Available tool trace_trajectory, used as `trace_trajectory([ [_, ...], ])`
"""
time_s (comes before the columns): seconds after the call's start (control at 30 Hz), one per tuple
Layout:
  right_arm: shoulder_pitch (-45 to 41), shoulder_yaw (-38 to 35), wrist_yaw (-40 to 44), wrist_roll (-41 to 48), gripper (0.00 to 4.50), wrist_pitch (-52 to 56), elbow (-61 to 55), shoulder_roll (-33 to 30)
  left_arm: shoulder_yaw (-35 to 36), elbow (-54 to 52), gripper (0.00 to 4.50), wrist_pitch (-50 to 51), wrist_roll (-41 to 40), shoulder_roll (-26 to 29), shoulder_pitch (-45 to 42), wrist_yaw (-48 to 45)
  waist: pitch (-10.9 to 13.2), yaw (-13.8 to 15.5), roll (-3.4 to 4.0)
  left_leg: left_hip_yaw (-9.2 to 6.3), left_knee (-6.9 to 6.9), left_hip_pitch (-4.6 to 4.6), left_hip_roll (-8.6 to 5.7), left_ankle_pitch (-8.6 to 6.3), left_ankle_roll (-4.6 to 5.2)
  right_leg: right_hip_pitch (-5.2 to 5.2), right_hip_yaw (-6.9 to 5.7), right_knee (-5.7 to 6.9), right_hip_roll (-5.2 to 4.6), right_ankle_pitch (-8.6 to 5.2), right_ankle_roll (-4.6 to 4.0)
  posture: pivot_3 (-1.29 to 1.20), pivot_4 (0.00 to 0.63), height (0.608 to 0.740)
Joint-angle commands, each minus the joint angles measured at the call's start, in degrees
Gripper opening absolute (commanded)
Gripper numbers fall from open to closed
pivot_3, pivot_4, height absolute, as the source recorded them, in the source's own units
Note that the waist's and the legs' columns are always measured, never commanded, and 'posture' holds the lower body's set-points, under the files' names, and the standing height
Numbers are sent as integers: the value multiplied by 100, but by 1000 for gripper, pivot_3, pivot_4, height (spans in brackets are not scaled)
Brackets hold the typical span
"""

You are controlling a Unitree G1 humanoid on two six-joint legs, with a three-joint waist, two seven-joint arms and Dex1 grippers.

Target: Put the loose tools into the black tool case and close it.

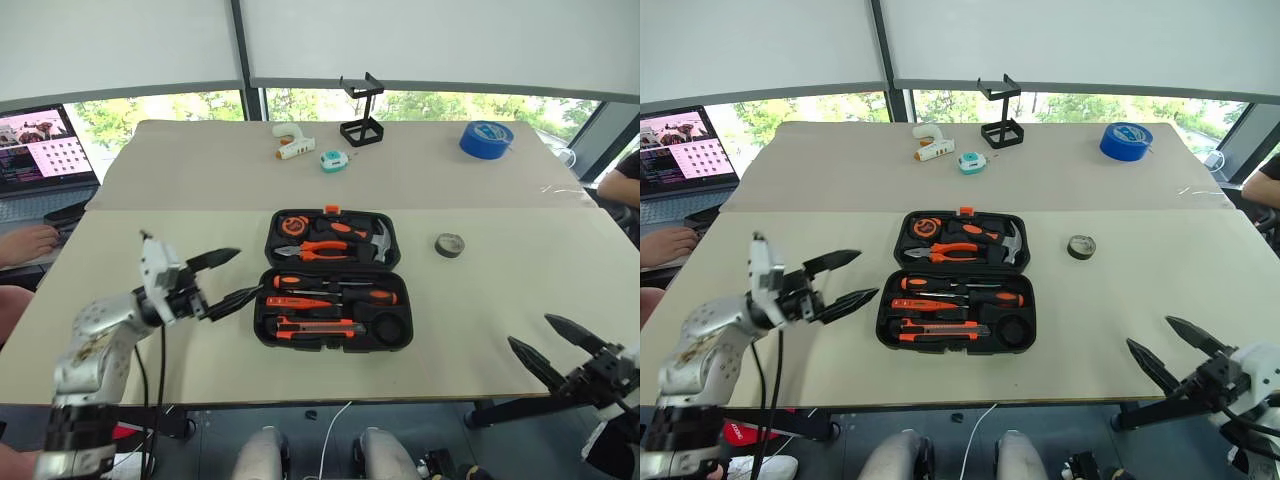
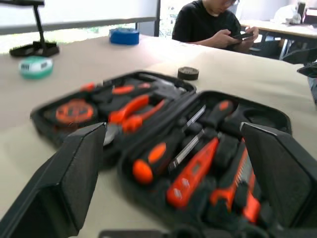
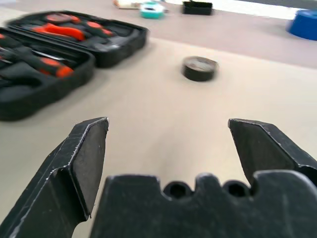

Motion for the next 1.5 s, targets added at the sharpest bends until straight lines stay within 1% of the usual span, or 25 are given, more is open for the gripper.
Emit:
trace_trajectory([
  [0.03,-489,30,-424,-254,4500,181,-55,-419,262,-393,4464,364,-511,199,-56,-26,1,-2,2,0,3,0,0,0,0,1,1,-1,-1,0,0,0,150,740],
  [0.17,-1548,717,-711,-786,4500,1123,222,-1215,25,-618,4464,877,-751,291,-206,-26,3,-36,5,11,7,4,-2,0,0,0,18,0,-7,0,0,0,150,740],
  [0.23,-2500,1329,-662,-1184,4500,1523,666,-1615,-138,-644,4464,856,-681,244,-377,-55,3,-40,4,12,6,4,-5,1,0,-3,23,0,-3,1,0,0,150,740],
  [0.3,-3874,2223,-116,-1642,4500,1871,1464,-1863,-374,-645,4464,725,-523,180,-655,-123,20,-84,4,12,5,4,-7,0,0,-7,22,0,9,1,0,0,150,740],
  [0.33,-4276,2495,77,-1765,4500,1988,1743,-1911,-443,-639,4464,700,-482,172,-732,-147,27,-87,4,17,4,-5,-11,1,1,-20,32,1,10,4,-3,0,150,740],
  [0.4,-5300,3211,155,-2464,4500,1975,2657,-1869,-617,-599,4464,526,-339,125,-893,-214,28,-84,4,16,2,-12,-12,2,1,-33,39,5,18,6,-3,0,150,740],
  [0.5,-6402,3886,209,-3077,4500,1758,3782,-1599,-820,-544,4464,340,-168,77,-995,-295,27,-48,4,18,-13,-39,-13,2,1,-65,38,2,19,6,-2,0,150,740],
  [0.6,-7133,4341,138,-3580,4500,1465,4725,-1283,-982,-532,4464,199,-23,5,-989,-311,28,-28,4,27,-17,-74,-13,4,-4,-97,37,-6,16,4,1,0,150,740],
  [0.7,-7627,4594,79,-3889,4500,1495,5507,-1029,-1088,-572,4464,95,81,-73,-934,-287,28,-26,4,34,-16,-116,-18,8,-10,-135,40,-3,6,6,7,0,150,740],
  [0.77,-7863,4690,-38,-4063,4500,1495,5932,-902,-1121,-613,4464,51,111,-108,-887,-252,28,-23,5,34,1,-160,-19,17,-24,-176,41,8,5,9,13,0,150,740],
  [0.8,-7942,4724,-97,-4133,4243,1484,6079,-853,-1128,-630,4488,31,124,-122,-859,-239,28,-30,5,35,9,-165,-19,26,-41,-178,40,22,5,10,15,0,150,740],
  [0.87,-8053,4723,-70,-4179,3758,1490,6245,-743,-1131,-675,4500,-15,145,-141,-769,-219,28,-39,5,39,13,-165,-18,23,-35,-175,41,20,5,10,16,0,150,740],
  [0.9,-8096,4732,-68,-4221,3426,1488,6308,-705,-1131,-698,4500,-32,158,-146,-717,-207,28,-44,5,39,15,-162,-18,10,-13,-174,41,18,5,11,16,0,150,740],
  [0.97,-8157,4700,-99,-4260,2829,1420,6409,-649,-1130,-727,4500,-63,169,-144,-642,-197,28,-51,5,40,15,-153,-17,7,-8,-172,45,5,5,11,16,0,150,740],
  [1.0,-8172,4673,-96,-4260,2361,1387,6446,-632,-1134,-733,4500,-78,173,-141,-619,-195,29,-52,5,42,14,-148,-16,6,-7,-171,45,10,7,11,16,0,150,740],
  [1.07,-8187,4645,-86,-4265,1782,1288,6487,-620,-1136,-734,4500,-100,180,-132,-600,-197,29,-47,5,48,15,-147,-15,7,-8,-172,43,21,8,11,15,0,150,740],
  [1.1,-8189,4635,-66,-4267,1338,1231,6499,-624,-1137,-734,4500,-111,183,-125,-595,-203,29,-47,5,52,15,-145,-16,7,-9,-172,43,25,8,11,15,0,150,740],
  [1.17,-8197,4594,-8,-4235,637,1087,6493,-634,-1141,-719,4500,-141,191,-105,-600,-239,29,-49,5,56,18,-143,-16,9,-11,-171,44,31,7,12,13,0,150,740],
  [1.23,-8209,4556,141,-4192,72,961,6441,-687,-1171,-703,4500,-204,216,-71,-606,-322,29,-56,5,57,19,-142,-16,10,-12,-172,44,34,8,13,12,0,150,740],
  [1.3,-8201,4464,499,-4053,72,746,6304,-735,-1191,-676,4500,-295,246,-52,-610,-422,29,-59,6,56,18,-142,-15,10,-13,-173,44,34,10,13,12,0,150,740],
  [1.4,-8054,4288,1763,-3571,72,646,5587,-829,-1239,-663,4500,-524,317,-4,-560,-671,33,-58,12,57,17,-144,-14,10,-13,-177,45,34,10,13,12,0,150,740],
  [1.43,-7900,4217,2253,-3239,72,1166,4901,-850,-1273,-690,4500,-628,348,45,-490,-823,34,-55,14,57,17,-144,-14,10,-13,-177,45,33,10,13,12,0,150,740],
  [1.5,-7351,4200,3010,-2463,72,2554,3050,-959,-1330,-756,4500,-797,406,169,-304,-1113,34,-60,14,54,18,-143,-10,10,-13,-175,44,34,12,13,13,0,150,740],
])
